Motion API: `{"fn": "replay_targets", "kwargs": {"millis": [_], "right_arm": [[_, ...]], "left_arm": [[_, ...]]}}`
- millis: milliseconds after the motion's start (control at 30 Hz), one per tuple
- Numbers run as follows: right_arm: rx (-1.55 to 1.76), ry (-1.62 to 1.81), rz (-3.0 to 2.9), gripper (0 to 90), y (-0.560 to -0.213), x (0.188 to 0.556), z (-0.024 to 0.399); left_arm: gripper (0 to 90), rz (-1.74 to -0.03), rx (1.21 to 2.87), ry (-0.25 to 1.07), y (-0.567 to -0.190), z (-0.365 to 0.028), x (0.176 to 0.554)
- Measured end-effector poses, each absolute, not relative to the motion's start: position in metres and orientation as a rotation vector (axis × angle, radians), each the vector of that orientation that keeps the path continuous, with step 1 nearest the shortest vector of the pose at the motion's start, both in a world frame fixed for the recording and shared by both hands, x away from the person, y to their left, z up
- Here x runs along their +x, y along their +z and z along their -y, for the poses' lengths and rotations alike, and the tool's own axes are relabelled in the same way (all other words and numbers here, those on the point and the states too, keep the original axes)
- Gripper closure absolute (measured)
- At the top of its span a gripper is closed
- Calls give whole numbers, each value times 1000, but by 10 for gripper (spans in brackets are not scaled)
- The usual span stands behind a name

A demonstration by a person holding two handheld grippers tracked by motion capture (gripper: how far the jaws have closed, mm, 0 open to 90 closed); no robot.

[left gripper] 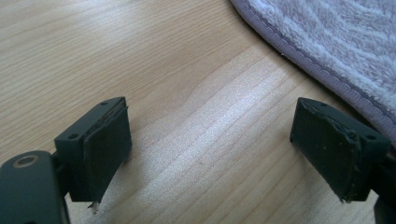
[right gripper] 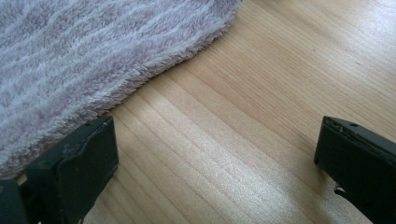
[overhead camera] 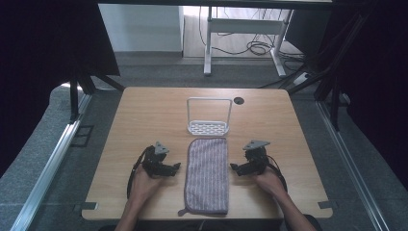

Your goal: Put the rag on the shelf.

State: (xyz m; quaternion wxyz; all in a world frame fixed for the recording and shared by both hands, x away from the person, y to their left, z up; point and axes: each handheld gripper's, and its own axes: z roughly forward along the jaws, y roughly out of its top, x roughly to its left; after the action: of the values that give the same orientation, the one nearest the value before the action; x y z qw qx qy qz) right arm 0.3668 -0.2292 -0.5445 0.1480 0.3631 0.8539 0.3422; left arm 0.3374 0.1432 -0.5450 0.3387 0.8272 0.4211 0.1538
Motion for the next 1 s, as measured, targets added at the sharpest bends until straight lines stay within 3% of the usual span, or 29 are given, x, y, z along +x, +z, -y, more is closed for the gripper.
{"fn": "replay_targets", "kwargs": {"millis": [700,1000], "right_arm": [[1056,957,-2474,0,-542,367,227],[1107,986,-2504,115,-535,371,229]], "left_arm": [[125,-1103,2149,404,-545,-143,337],[133,-1113,2129,390,-542,-140,340]]}}
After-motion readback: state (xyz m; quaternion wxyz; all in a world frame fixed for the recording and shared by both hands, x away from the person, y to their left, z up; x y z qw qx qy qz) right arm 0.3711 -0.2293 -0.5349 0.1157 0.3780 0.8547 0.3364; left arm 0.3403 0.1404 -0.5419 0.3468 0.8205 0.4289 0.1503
